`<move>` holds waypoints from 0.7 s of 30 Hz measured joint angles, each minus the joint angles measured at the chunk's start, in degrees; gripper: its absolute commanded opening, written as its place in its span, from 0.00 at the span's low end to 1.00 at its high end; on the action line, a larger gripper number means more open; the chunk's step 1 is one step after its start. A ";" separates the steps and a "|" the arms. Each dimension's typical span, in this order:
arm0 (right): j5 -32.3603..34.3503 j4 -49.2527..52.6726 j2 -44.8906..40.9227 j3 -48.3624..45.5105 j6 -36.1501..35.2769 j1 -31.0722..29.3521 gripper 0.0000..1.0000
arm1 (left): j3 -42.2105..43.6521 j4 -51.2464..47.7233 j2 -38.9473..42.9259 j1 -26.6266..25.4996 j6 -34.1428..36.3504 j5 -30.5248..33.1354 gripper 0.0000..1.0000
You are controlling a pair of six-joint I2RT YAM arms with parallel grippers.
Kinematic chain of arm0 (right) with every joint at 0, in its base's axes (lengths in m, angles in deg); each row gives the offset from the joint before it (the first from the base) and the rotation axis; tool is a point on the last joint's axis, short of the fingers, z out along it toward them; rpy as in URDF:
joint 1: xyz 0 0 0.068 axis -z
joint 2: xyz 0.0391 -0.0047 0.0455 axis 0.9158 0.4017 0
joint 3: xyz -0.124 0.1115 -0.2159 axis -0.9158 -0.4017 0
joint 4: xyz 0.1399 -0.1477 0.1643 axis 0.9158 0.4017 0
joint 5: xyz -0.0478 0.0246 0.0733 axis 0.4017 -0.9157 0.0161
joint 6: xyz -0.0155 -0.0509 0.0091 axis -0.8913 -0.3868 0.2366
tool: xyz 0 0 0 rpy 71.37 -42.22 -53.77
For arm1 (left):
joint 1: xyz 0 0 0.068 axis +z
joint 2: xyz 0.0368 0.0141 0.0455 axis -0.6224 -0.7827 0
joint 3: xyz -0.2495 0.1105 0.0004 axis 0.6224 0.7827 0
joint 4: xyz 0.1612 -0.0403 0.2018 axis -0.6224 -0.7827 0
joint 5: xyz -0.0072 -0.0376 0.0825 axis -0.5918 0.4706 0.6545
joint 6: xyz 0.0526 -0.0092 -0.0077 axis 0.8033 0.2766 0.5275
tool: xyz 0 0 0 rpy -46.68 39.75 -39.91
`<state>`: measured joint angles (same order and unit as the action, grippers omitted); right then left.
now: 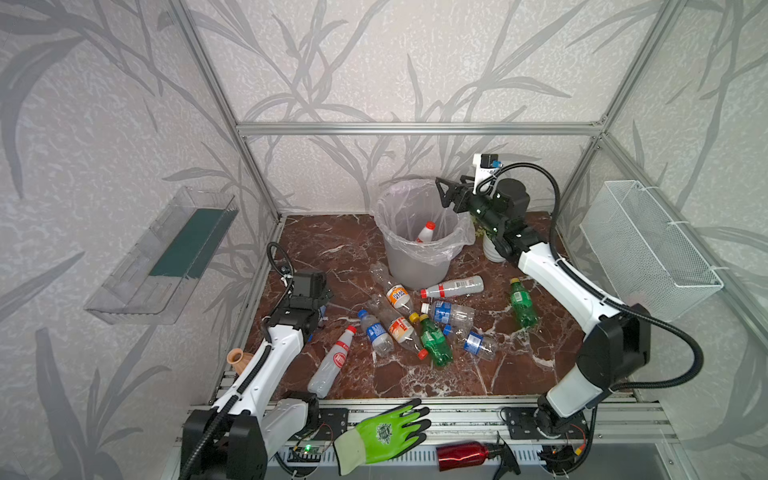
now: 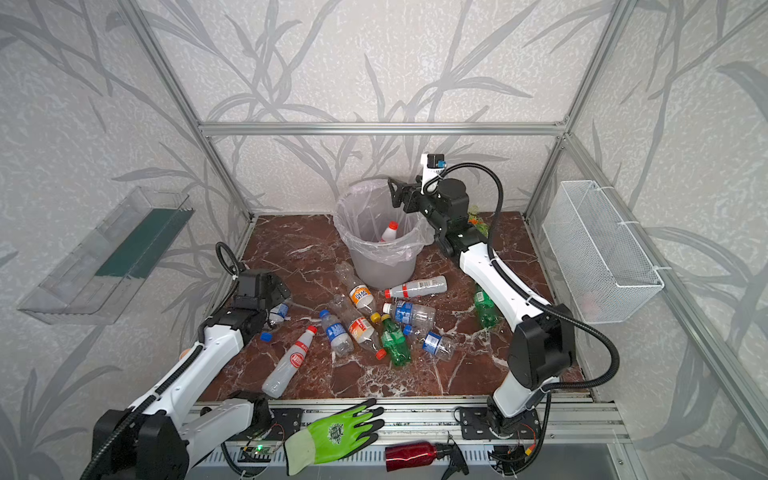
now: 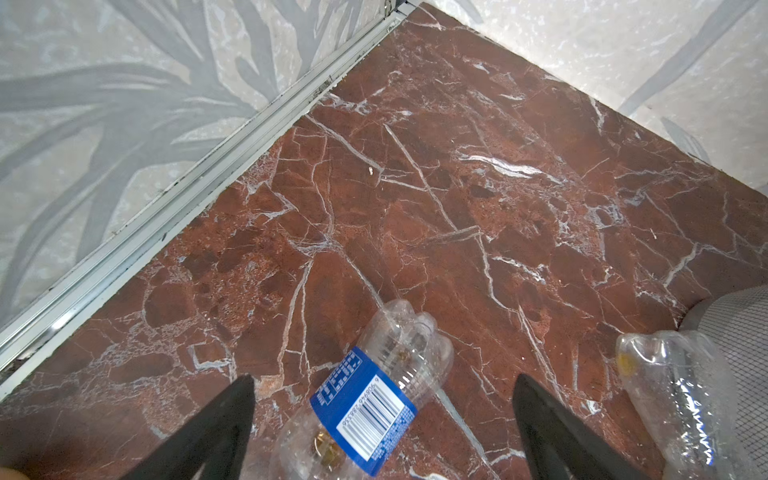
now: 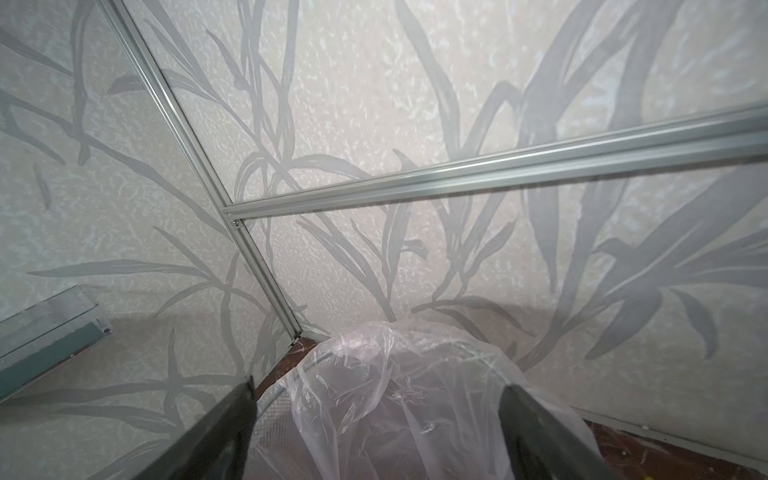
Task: Throw the plastic bottles in the bin
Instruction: 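Open the right gripper to drop the white bottle into the bin, then move the right gripper down onto the green yellow-capped bottle and grasp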
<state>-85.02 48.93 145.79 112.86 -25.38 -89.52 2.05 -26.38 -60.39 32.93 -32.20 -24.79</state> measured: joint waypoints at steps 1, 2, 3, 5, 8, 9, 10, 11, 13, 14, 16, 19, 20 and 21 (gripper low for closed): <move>0.52 0.02 -2.23 -1.42 -0.55 0.20 0.91 | -0.07 -0.26 -0.07 -0.02 -0.02 -0.15 0.96; 0.87 0.02 -4.15 -2.78 -0.92 0.37 0.91 | -0.11 -0.44 -0.09 0.00 -0.09 -0.33 0.96; 1.36 -0.11 -6.29 -4.48 -1.25 0.63 0.91 | -0.24 -0.74 -0.11 0.00 -0.15 -0.50 0.96; 2.40 -0.24 -10.01 -8.35 -1.70 1.16 0.91 | -0.61 -1.14 -0.15 0.00 -0.13 -0.98 0.96; 4.20 0.04 -14.60 -15.43 -2.36 1.95 0.91 | -1.22 -1.22 -0.15 -0.09 0.31 -2.43 0.96; 4.68 0.17 -15.85 -18.03 -2.51 2.25 0.91 | -1.44 -1.20 -0.15 -0.22 0.39 -3.19 0.96; 5.27 0.46 -17.07 -20.83 -2.62 2.56 0.92 | -1.66 -1.05 -0.15 -0.46 0.46 -3.98 0.96; 5.97 0.76 -18.10 -23.37 -2.67 2.84 0.92 | -1.88 -0.87 -0.17 -0.81 0.44 -4.81 0.96; 6.97 1.73 -20.55 -29.00 -2.49 3.82 0.92 | -2.27 -0.31 -0.59 -2.10 0.04 -6.38 0.95; 7.26 2.19 -21.53 -31.08 -2.27 4.35 0.92 | -2.56 -0.15 -1.11 -3.06 -0.37 -7.13 0.95; 7.76 4.26 -24.11 -35.71 -1.27 6.03 0.90 | -3.13 0.26 -2.60 -5.75 -1.31 -7.89 0.95; 7.78 8.17 -27.36 -39.60 -0.37 7.41 0.85 | -3.28 0.61 -4.74 -8.81 -2.93 -8.31 0.96; 7.48 9.42 -28.06 -40.04 -0.26 7.43 0.84 | -3.28 0.70 -5.27 -9.25 -3.39 -8.52 0.95; 6.84 10.82 -28.76 -40.26 -0.02 7.34 0.82 | -3.28 0.96 -5.92 -9.42 -3.89 -8.72 0.95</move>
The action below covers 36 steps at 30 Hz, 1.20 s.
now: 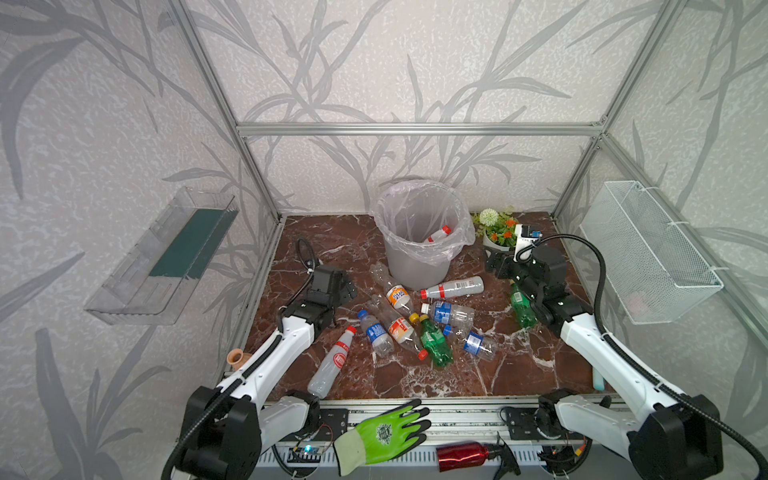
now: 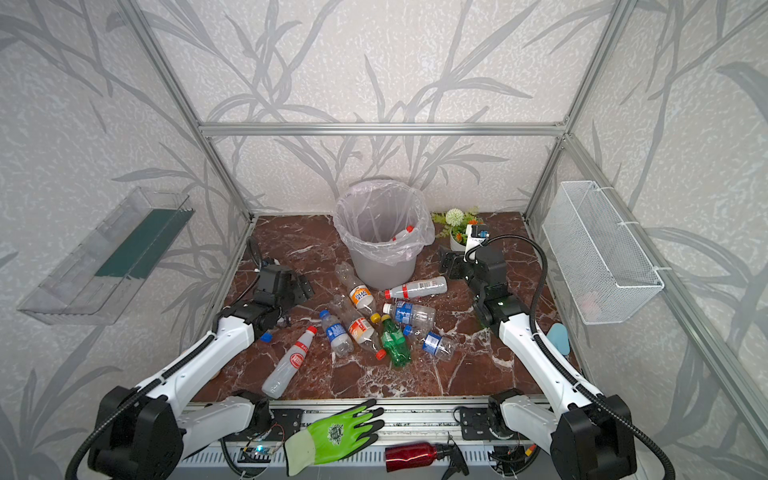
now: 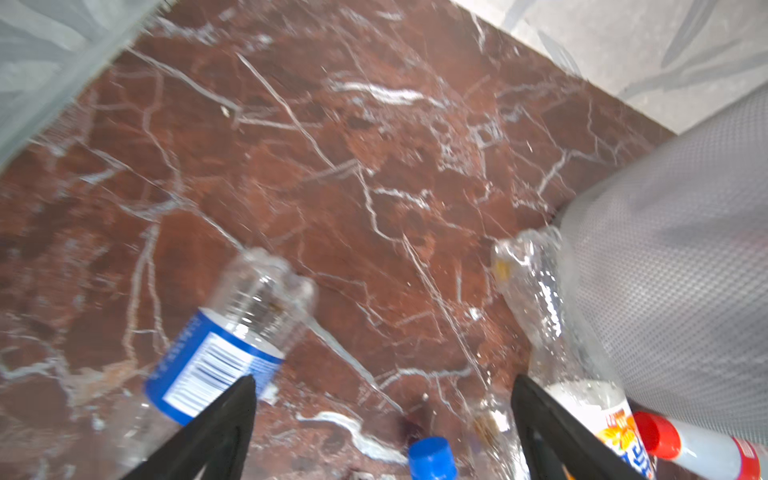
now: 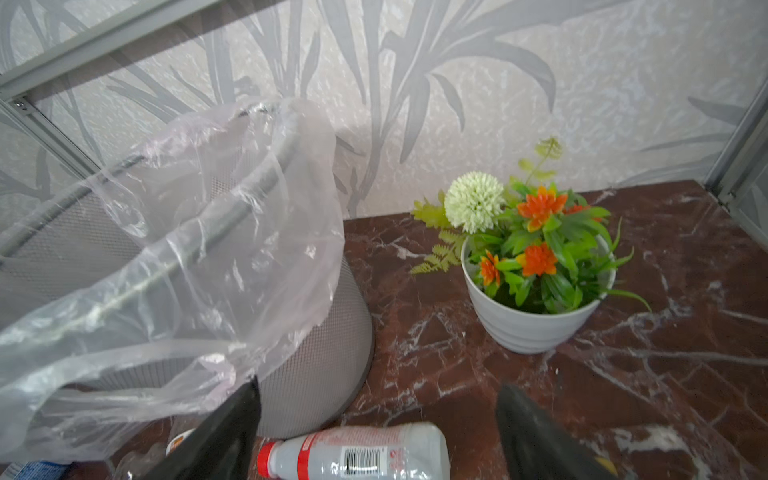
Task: Throw the plastic bottles in the bin
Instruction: 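Move the right gripper down onto the green yellow-capped bottle and grasp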
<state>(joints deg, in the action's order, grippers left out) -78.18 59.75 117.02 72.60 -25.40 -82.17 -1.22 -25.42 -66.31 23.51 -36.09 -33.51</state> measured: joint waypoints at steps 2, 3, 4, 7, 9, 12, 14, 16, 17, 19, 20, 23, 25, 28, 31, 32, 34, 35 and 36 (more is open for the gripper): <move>-1.14 1.79 -0.83 -0.13 0.09 -0.28 0.81 | 0.00 0.74 -1.05 0.00 -0.72 -0.31 0.95; -1.66 2.69 -1.14 -0.20 0.04 -0.63 0.81 | -0.11 0.98 -1.68 -0.02 -1.01 -0.48 0.95; -1.90 3.19 -1.36 -0.48 -0.15 -0.98 0.81 | -0.28 1.18 -2.32 0.00 -1.14 -0.66 0.95; -2.43 4.83 -0.94 -1.64 -0.76 -1.99 0.81 | -1.25 1.57 -4.35 -0.04 -1.53 -1.44 0.95; -2.67 6.88 0.81 -1.66 -0.68 -2.34 0.81 | -1.90 2.08 -5.51 -0.13 -1.60 -2.08 0.95; -1.31 10.38 4.11 -1.53 0.87 -2.43 0.83 | -3.02 2.54 -6.84 -0.42 -1.64 -2.84 0.95; 0.48 12.22 5.11 -1.73 2.32 -2.34 0.83 | -3.23 2.99 -7.10 -0.59 -1.64 -3.04 0.95; 1.92 12.81 5.03 -2.43 3.58 -2.12 0.83 | -3.26 3.34 -7.17 -0.76 -1.62 -3.21 0.95; 2.45 13.05 5.01 -2.60 3.69 -1.97 0.83 | -3.30 3.52 -7.23 -0.79 -1.62 -3.23 0.95; 4.37 14.43 5.11 -2.62 3.61 -1.62 0.84 | -3.52 3.69 -7.72 -0.79 -1.55 -3.41 0.95; 5.44 15.41 5.25 -2.54 3.32 -1.20 0.84 | -3.65 3.67 -8.00 -0.79 -1.51 -3.45 0.95; 8.70 18.84 6.78 -2.14 1.42 2.16 0.85 | -4.20 3.76 -8.90 -0.79 -1.36 -3.52 0.95; 10.80 21.29 8.37 -1.95 -0.24 4.96 0.85 | -4.26 3.78 -9.16 -0.79 -1.33 -3.61 0.95; 13.51 24.39 10.47 -1.51 -2.75 7.98 0.86 | -4.26 3.78 -9.42 -0.79 -1.11 -3.61 0.95; 15.04 26.05 13.18 -0.63 -5.14 9.18 0.86 | -4.26 3.78 -9.49 -0.79 -0.94 -3.58 0.95; 15.32 26.38 14.38 -0.28 -5.70 9.46 0.86 | -4.26 3.78 -9.49 -0.79 -0.94 -3.58 0.96; 15.74 26.80 17.38 0.55 -7.10 10.03 0.86 | -4.26 3.76 -9.49 -0.79 -0.92 -3.56 0.95; 15.82 26.95 18.82 0.94 -7.76 10.21 0.85 | -4.26 3.76 -9.49 -0.79 -0.92 -3.54 0.96; 15.80 27.36 20.37 1.49 -8.41 10.29 0.83 | -4.26 3.74 -9.49 -0.79 -0.92 -3.48 0.96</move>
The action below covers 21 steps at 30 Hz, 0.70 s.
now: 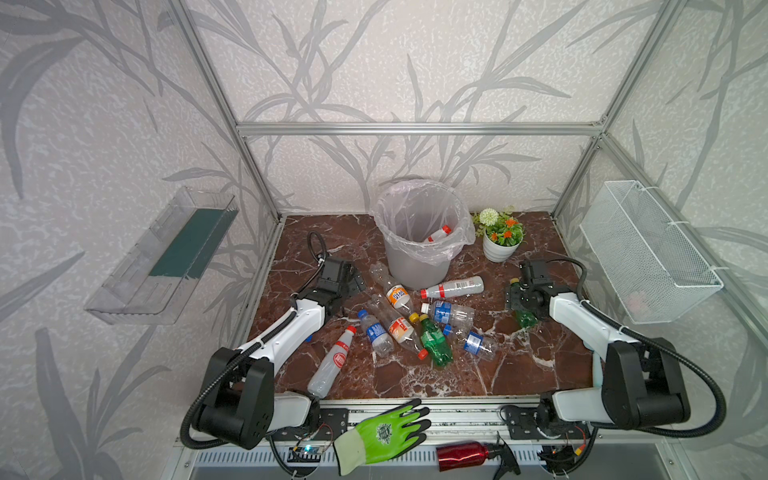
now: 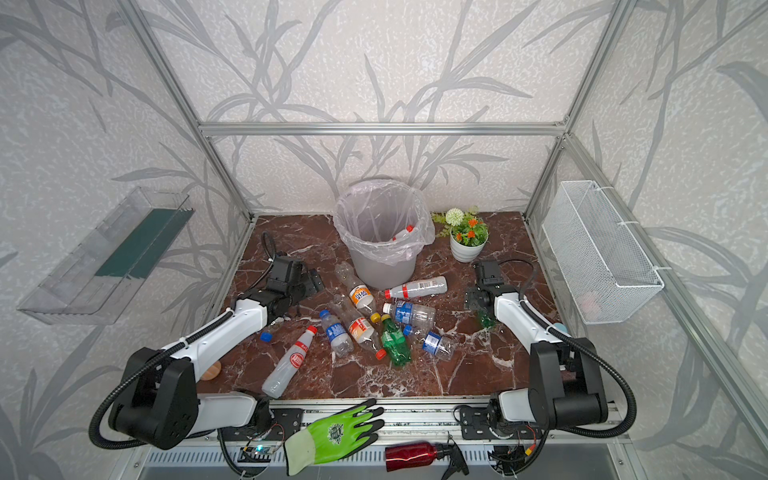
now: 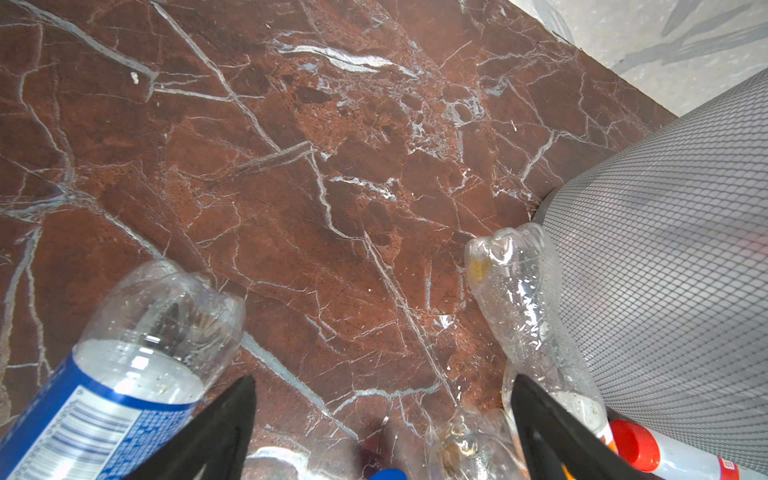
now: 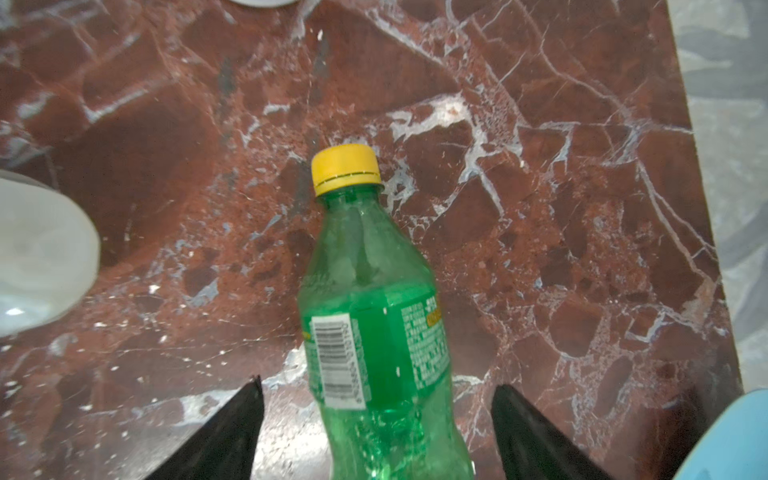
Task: Throw the plastic bottles in the bin
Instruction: 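Move the right gripper down onto the green yellow-capped bottle and grasp, then lift the green bottle with the right gripper and carry over the bin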
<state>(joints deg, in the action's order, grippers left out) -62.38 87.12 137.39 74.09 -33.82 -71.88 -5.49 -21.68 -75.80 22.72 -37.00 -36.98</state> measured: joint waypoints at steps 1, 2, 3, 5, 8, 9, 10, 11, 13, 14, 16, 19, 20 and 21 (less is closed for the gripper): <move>-0.04 0.66 1.62 0.79 -0.57 0.07 0.81 | 0.00 0.00 0.00 0.00 0.02 0.07 0.96; -0.07 1.60 2.93 1.68 -1.05 0.09 0.77 | 0.00 -0.02 0.02 0.00 0.02 0.13 0.96; -0.17 2.47 4.39 2.84 -1.66 0.22 0.74 | 0.00 -0.02 0.04 0.00 0.02 0.17 0.96; -0.50 3.37 6.64 4.92 -2.40 0.28 0.73 | 0.00 -0.07 0.15 0.00 0.02 0.31 0.96; -1.07 3.80 8.61 6.71 -3.34 0.33 0.67 | 0.00 -0.07 0.59 0.00 0.02 0.50 0.96; -1.33 3.89 8.85 6.91 -3.54 0.33 0.63 | 0.00 -0.07 0.74 0.00 0.02 0.57 0.96; -1.51 4.02 8.94 6.95 -3.78 0.33 0.60 | 0.00 -0.09 0.92 0.00 0.02 0.61 0.96; -1.60 4.09 8.94 6.99 -3.93 0.33 0.58 | 0.00 -0.07 1.09 0.00 0.02 0.68 0.96; -2.05 4.11 8.94 7.06 -4.26 0.44 0.52 | 0.02 -0.07 1.49 0.00 0.02 0.85 0.96; -2.27 4.11 8.94 7.08 -4.24 0.48 0.50 | 0.02 -0.07 1.62 0.00 0.02 0.98 0.96; -2.67 4.22 8.90 7.17 -4.52 0.70 0.50 | 0.02 -0.09 1.81 0.00 0.02 1.31 0.96; -3.98 4.37 7.80 7.13 -4.57 0.90 0.50 | 0.02 -0.26 1.88 0.00 0.02 1.75 0.96; -4.52 4.33 6.69 7.06 -4.52 0.92 0.50 | 0.02 -0.35 1.88 0.00 0.02 1.88 0.96; -5.22 4.22 4.72 6.93 -4.48 0.98 0.51 | 0.02 -0.44 1.92 0.00 0.02 1.99 0.96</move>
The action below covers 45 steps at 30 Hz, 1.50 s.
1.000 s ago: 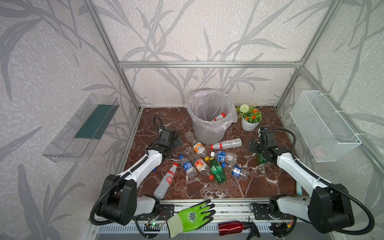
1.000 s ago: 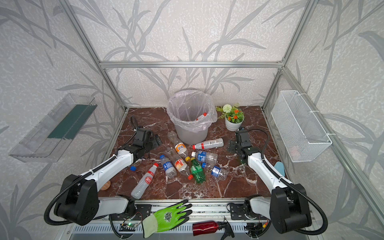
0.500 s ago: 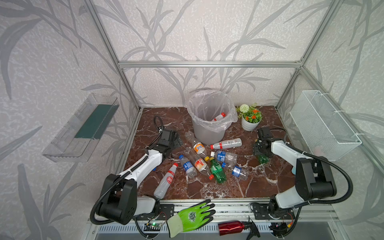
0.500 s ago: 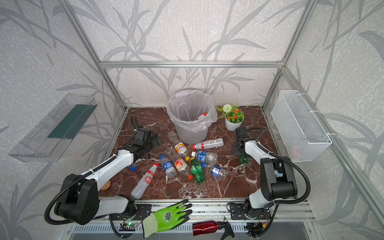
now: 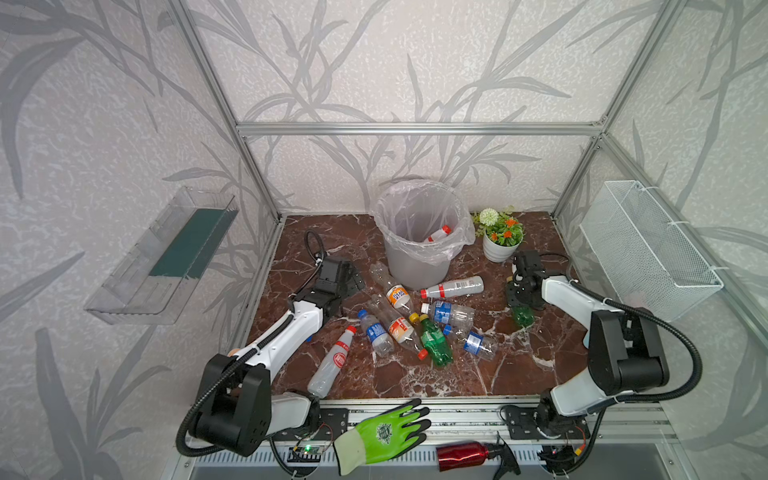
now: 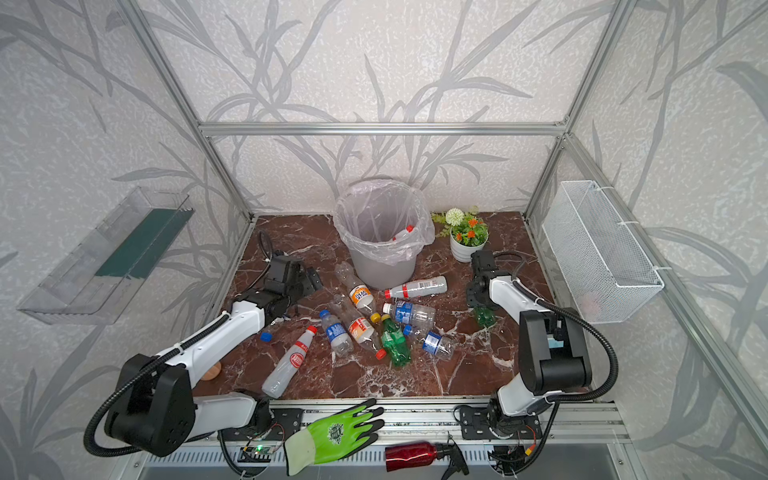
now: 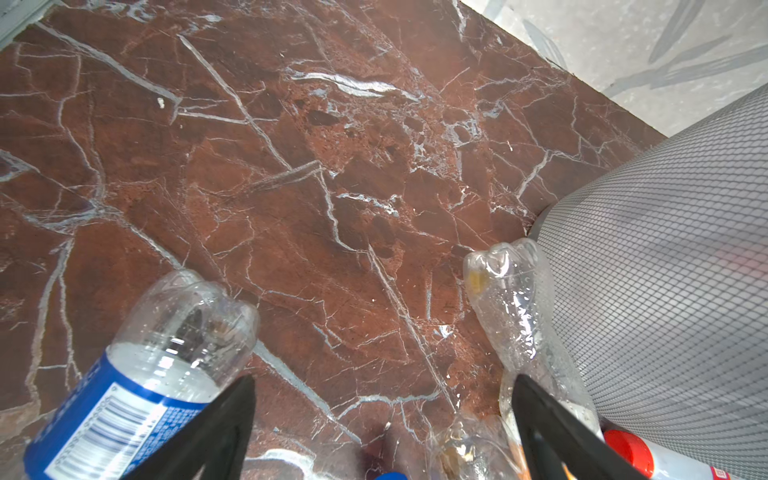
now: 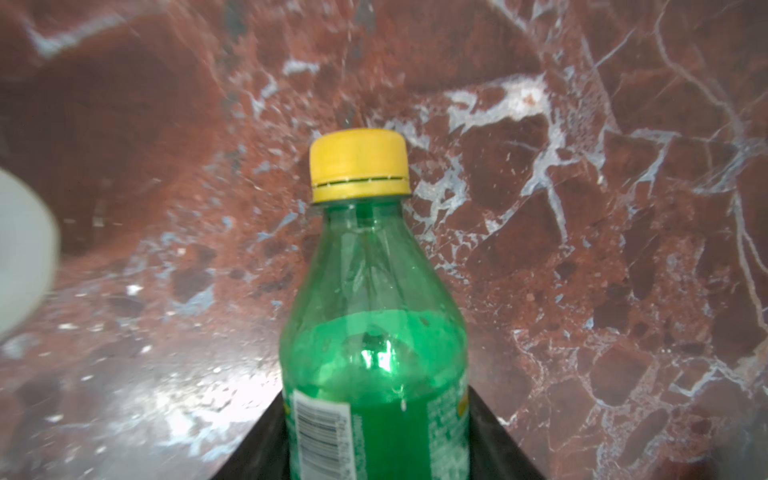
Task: Throw the plastic bottles in the bin
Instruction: 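Lift the green bottle with the right gripper and carry over the bin, then release the green bottle into the bin with the right gripper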
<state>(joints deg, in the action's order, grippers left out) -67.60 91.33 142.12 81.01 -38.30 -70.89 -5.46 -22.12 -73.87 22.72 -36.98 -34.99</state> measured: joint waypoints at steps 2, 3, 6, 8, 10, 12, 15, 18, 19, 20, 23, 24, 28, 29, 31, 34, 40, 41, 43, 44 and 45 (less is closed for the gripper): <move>-1.73 -0.55 -5.60 -0.24 0.37 0.22 0.52 | 0.00 -0.17 0.15 0.00 -0.13 0.59 0.96; -2.58 -1.40 -9.09 -0.37 0.90 0.42 0.52 | 0.00 -0.28 0.33 0.00 -0.24 1.07 0.96; -5.46 -7.15 -20.35 -1.49 3.34 1.40 0.52 | 0.66 -0.35 1.60 0.00 -0.66 2.43 0.96; -7.13 -10.80 -26.34 -1.66 5.73 2.05 0.54 | 1.81 -0.33 2.99 0.00 -0.96 3.37 0.96; -8.68 -14.51 -30.12 -0.83 8.52 2.38 0.54 | 2.89 -0.35 4.33 0.02 -1.18 4.35 0.96; -10.08 -18.71 -31.06 1.05 12.02 2.58 0.54 | 3.17 -0.44 4.87 0.02 -1.20 4.85 0.96; -13.44 -26.71 -28.63 5.05 18.56 2.38 0.54 | 3.17 -0.44 4.87 0.02 -1.25 5.16 0.96; -15.96 -33.86 -21.86 12.02 23.34 -0.68 0.54 | 3.19 -0.42 4.94 0.02 -1.62 5.20 0.96; -16.48 -35.65 -18.75 15.08 24.15 -3.06 0.54 | 3.28 -0.42 5.03 0.02 -1.73 5.20 0.96; -16.94 -36.54 -15.52 18.27 24.44 -5.79 0.54 | 3.39 -0.42 5.18 0.02 -1.81 5.20 0.96; -18.75 -36.87 -5.22 28.41 23.82 -13.84 0.59 | 3.58 -0.46 5.68 0.02 -2.08 5.25 0.96; -19.41 -36.17 -1.84 31.76 23.37 -15.69 0.63 | 3.63 -0.44 5.86 0.02 -2.10 5.29 0.96; -21.66 -29.53 9.97 43.60 19.96 -20.92 0.89 | 3.78 -0.59 6.60 0.02 -2.05 5.60 0.96; -21.68 -27.61 11.61 44.87 19.02 -21.35 0.90 | 3.78 -0.81 6.78 0.02 -2.03 5.70 0.97; -20.87 -24.09 12.70 45.09 16.87 -21.42 0.92 | 3.85 -1.05 7.26 0.02 -2.01 5.92 0.96; -18.91 -21.09 11.54 43.85 14.60 -20.70 0.94 | 4.13 -1.18 8.20 0.02 -2.01 6.19 0.97; -15.39 -20.63 1.07 36.83 11.72 -18.69 0.94 | 5.14 -1.38 8.59 0.02 -2.03 6.29 0.97; -14.82 -20.70 -0.79 35.67 11.47 -18.45 0.94 | 5.20 -1.38 8.59 0.02 -2.01 6.29 0.97; -13.64 -20.90 -4.55 32.85 11.15 -17.90 0.94 | 5.27 -1.38 8.59 0.02 -2.03 6.29 0.97; -13.16 -20.94 -5.97 31.41 11.02 -17.66 0.94 | 5.29 -1.38 8.59 0.02 -2.01 6.29 0.97; -12.48 -20.96 -7.30 29.57 10.99 -17.46 0.94 | 5.29 -1.38 8.59 0.02 -2.03 6.32 0.97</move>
<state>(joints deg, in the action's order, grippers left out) -80.08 70.37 134.82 110.59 -27.30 -88.36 -0.17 -23.50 -65.28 22.74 -39.01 -28.68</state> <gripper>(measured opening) 0.941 0.969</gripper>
